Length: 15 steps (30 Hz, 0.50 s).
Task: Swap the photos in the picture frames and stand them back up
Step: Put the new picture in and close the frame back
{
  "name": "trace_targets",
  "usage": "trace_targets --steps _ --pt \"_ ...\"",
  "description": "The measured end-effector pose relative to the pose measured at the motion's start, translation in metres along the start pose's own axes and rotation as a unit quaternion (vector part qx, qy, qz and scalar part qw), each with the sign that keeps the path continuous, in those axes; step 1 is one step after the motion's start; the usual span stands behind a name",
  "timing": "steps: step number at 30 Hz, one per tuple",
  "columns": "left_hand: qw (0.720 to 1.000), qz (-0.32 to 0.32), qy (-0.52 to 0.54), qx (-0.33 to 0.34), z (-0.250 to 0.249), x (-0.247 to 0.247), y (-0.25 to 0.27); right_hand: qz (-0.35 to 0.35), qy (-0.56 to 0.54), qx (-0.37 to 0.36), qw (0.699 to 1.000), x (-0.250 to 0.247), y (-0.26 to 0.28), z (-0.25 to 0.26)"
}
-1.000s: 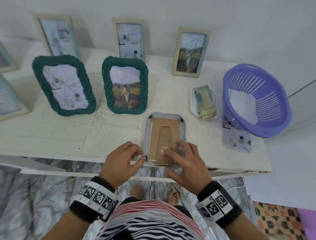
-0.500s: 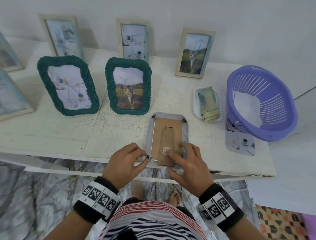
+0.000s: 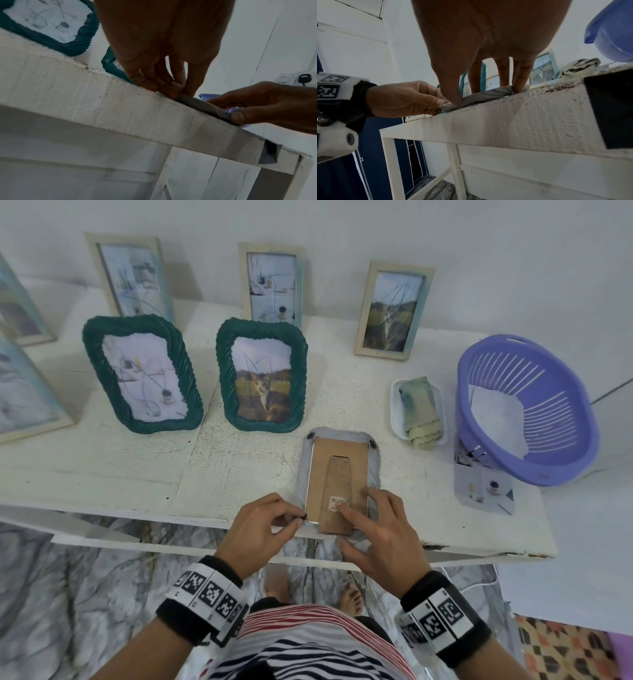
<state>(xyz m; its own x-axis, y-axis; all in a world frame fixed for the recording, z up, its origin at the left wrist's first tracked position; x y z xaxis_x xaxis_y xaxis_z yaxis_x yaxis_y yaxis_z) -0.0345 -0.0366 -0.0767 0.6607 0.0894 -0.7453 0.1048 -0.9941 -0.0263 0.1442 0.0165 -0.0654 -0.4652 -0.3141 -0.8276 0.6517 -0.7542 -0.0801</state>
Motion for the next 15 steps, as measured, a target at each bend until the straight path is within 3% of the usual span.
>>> trace_targets --steps 10,15 --pt "1.0 0.014 0.014 0.006 0.002 0.0 -0.005 0.015 0.007 0.0 1.0 0.001 -0.001 0.0" --pt "0.998 -0.006 -0.068 0.015 0.002 -0.009 -0.017 0.005 -0.043 -0.005 0.999 -0.014 -0.007 0.001"
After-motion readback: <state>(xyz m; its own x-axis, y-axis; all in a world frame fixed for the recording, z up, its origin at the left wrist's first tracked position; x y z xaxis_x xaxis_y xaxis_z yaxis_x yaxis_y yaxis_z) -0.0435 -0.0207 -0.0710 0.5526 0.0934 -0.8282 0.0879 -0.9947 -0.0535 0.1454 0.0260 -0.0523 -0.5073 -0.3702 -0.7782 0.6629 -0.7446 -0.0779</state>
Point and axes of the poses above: each hand's wrist, its own y-axis away from the middle knuckle, its own x-axis out of the palm, z = x × y, the point moved 9 cm from there along -y, towards the middle knuckle, and after that the axes turned 13 degrees about -y, right-handed, at the moved point
